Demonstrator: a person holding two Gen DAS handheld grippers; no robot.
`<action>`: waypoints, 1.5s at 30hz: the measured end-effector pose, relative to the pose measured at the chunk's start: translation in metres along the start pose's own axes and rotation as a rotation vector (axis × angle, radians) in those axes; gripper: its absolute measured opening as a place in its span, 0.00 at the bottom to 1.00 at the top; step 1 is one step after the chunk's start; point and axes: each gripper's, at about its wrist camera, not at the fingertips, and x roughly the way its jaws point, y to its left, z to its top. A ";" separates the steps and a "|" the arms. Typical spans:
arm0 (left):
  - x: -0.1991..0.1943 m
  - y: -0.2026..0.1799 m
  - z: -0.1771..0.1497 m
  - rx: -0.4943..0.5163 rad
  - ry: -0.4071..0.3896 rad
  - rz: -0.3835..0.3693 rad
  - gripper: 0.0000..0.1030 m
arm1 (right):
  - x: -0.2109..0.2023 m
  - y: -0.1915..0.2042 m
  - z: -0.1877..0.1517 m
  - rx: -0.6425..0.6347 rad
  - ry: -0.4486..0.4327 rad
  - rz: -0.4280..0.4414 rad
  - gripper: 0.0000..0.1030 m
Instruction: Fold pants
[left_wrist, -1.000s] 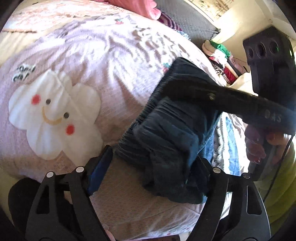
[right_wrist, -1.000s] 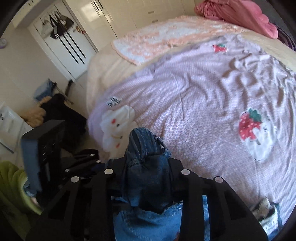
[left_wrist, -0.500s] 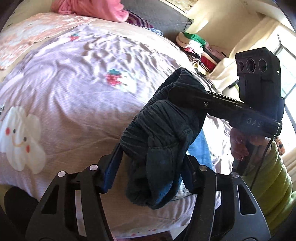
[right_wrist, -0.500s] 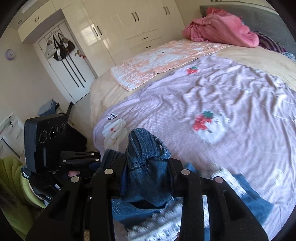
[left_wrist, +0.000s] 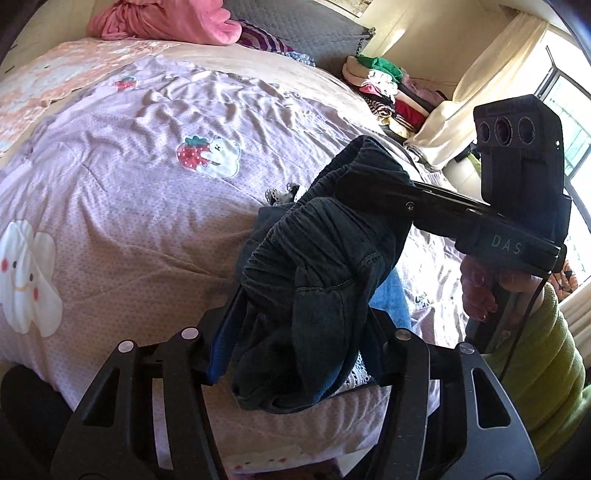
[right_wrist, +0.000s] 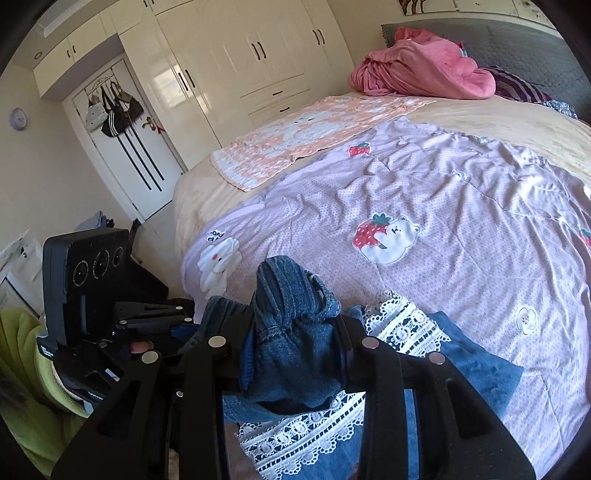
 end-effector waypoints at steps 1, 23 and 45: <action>0.000 0.000 0.000 0.000 -0.001 0.001 0.45 | 0.001 0.000 0.001 0.000 0.000 -0.002 0.30; 0.016 -0.017 -0.004 -0.039 -0.061 0.029 0.43 | -0.049 -0.027 -0.021 0.149 -0.099 -0.106 0.44; -0.008 -0.046 -0.032 0.127 -0.075 -0.035 0.56 | -0.086 -0.057 -0.094 0.359 -0.080 -0.202 0.69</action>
